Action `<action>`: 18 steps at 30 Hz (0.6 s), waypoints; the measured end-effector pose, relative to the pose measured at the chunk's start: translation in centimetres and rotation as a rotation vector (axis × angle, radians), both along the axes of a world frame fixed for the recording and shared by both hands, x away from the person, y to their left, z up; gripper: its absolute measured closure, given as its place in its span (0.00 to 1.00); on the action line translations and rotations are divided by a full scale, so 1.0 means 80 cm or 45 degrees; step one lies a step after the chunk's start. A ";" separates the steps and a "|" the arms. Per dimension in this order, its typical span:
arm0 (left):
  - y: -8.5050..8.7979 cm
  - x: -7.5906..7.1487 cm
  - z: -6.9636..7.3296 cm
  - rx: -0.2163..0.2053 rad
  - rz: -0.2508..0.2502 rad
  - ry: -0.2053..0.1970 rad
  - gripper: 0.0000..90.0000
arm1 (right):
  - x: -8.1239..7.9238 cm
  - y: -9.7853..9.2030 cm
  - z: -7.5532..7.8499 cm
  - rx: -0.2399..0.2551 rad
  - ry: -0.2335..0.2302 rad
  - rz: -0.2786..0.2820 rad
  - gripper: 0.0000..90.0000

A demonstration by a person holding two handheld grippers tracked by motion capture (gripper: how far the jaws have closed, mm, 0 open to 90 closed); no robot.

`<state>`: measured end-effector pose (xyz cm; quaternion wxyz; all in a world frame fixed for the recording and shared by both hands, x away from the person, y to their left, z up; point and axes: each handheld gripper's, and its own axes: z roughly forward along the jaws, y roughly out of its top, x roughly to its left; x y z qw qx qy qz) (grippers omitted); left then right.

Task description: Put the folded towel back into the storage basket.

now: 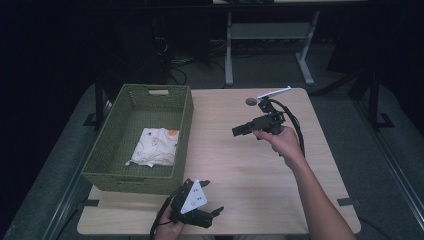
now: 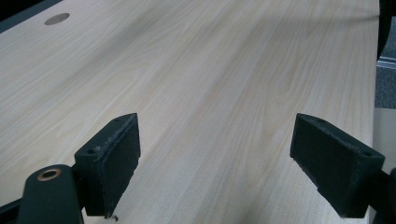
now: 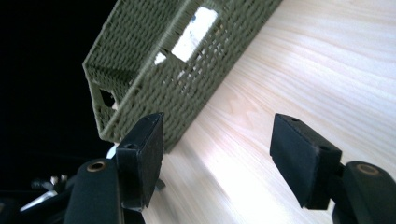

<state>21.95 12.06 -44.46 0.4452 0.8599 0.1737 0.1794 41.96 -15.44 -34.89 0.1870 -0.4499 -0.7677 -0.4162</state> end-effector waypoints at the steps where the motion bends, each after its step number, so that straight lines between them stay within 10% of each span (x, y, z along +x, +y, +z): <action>1: 0.000 0.000 0.000 0.002 0.001 0.000 0.18 | -0.001 -0.002 -0.001 -0.001 0.002 -0.002 0.38; 18: 0.000 0.000 -0.001 0.005 0.002 0.003 0.18 | -0.021 -0.046 -0.022 0.005 0.034 -0.054 0.36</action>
